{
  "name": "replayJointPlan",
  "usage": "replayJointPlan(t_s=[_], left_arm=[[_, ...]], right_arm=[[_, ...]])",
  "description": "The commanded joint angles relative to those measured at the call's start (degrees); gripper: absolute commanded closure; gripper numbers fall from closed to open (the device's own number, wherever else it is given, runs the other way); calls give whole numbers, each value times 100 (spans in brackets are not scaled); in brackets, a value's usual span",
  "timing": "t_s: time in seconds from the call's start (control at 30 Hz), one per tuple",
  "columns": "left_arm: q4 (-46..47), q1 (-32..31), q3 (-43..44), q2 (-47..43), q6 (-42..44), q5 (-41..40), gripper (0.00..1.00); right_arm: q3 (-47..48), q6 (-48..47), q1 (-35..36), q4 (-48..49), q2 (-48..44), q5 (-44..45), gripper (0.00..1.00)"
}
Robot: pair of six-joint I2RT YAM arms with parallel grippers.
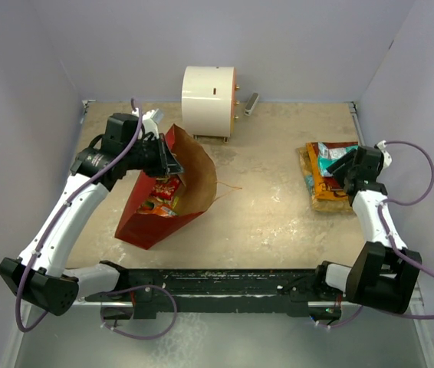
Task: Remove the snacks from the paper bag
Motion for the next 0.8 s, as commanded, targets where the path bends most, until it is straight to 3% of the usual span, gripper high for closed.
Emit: replayJointPlan(t_s=[0.0,0.37,0.53,0.77], left_arm=[[59,24,268,-147,-42,-123,100],[-17,23,235,-322,-76,-411,100],[6,28,70,-470,-237,-485,100],[-12,29,6,-572,-296,-596,100]], right_arm=[[492,-631,69,-587,-197,-76,34],[997,-1559,1116,-689,-40,-1019,26],[1123,-1842,1613,-530,228,-2110,26],[2036,-1897,3000,-805,1186,-3452,24]])
